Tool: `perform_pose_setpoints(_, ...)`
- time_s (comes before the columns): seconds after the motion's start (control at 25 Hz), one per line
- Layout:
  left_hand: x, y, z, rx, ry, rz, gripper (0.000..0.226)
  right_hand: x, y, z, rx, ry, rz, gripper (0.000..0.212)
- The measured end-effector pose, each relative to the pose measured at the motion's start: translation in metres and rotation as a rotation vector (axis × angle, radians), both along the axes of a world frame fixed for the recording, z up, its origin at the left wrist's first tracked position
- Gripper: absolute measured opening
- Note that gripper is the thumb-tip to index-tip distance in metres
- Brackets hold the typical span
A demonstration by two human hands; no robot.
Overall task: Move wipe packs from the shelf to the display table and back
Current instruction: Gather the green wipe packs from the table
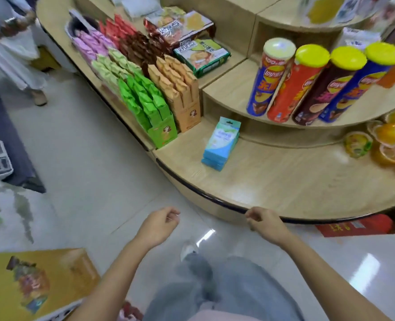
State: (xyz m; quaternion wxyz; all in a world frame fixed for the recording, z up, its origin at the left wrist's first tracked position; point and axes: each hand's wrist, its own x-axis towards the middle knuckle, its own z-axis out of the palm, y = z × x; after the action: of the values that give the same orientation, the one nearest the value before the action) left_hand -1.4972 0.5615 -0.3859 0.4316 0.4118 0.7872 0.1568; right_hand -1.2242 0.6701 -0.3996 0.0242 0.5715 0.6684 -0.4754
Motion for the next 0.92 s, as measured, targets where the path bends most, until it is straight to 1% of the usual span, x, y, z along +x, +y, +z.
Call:
perform_pose_setpoints(0.08, -0.023, 0.064, 0.005, 0.031, -0.021, -0.012, 0.016, -0.01, 0.018, -0.004, -0.048, -0.02, -0.09, 0.01)
perform_pose_setpoints(0.16, -0.031, 0.125, 0.006, 0.048, -0.12, 0.012, 0.016, -0.017, 0.034, -0.008, -0.083, -0.03, -0.157, 0.012)
perform_pose_setpoints(0.24, -0.025, 0.186, 0.003, 0.024, -0.224, -0.013, 0.026, -0.021, 0.058, -0.012, -0.101, -0.018, -0.238, 0.013)
perform_pose_setpoints(0.28, -0.019, 0.212, 0.0, -0.001, -0.245, -0.013, 0.033, -0.024, 0.071, -0.015, -0.108, -0.013, -0.271, 0.014)
perform_pose_setpoints(0.36, -0.006, 0.255, -0.008, -0.029, -0.233, 0.034, 0.046, -0.029, 0.095, -0.02, -0.132, 0.0, -0.297, 0.017)
perform_pose_setpoints(0.44, 0.003, 0.287, -0.02, -0.061, -0.162, 0.052, 0.062, -0.034, 0.122, -0.025, -0.166, 0.023, -0.324, 0.019)
perform_pose_setpoints(0.52, 0.009, 0.302, -0.033, -0.105, -0.13, 0.046, 0.079, -0.039, 0.145, -0.029, -0.177, 0.032, -0.344, 0.019)
perform_pose_setpoints(0.56, 0.009, 0.308, -0.04, -0.114, -0.131, 0.049, 0.083, -0.043, 0.157, -0.032, -0.18, 0.035, -0.36, 0.018)
perform_pose_setpoints(0.6, 0.009, 0.311, -0.045, -0.121, -0.145, 0.059, 0.08, -0.047, 0.166, -0.033, -0.194, 0.042, -0.382, 0.016)
perform_pose_setpoints(0.72, 0.005, 0.31, -0.064, -0.14, -0.246, 0.048, 0.042, -0.061, 0.183, -0.041, -0.251, 0.058, -0.442, 0.005)
perform_pose_setpoints(0.76, 0.003, 0.309, -0.065, -0.155, -0.271, 0.038, 0.034, -0.066, 0.186, -0.044, -0.271, 0.061, -0.453, 0.004)
perform_pose_setpoints(0.84, -0.004, 0.307, -0.067, -0.136, -0.263, 0.05, 0.026, -0.075, 0.192, -0.051, -0.303, 0.067, -0.463, 0.007)
perform_pose_setpoints(0.92, -0.014, 0.301, -0.067, -0.105, -0.228, 0.07, 0.024, -0.084, 0.196, -0.056, -0.316, 0.082, -0.514, 0.005)
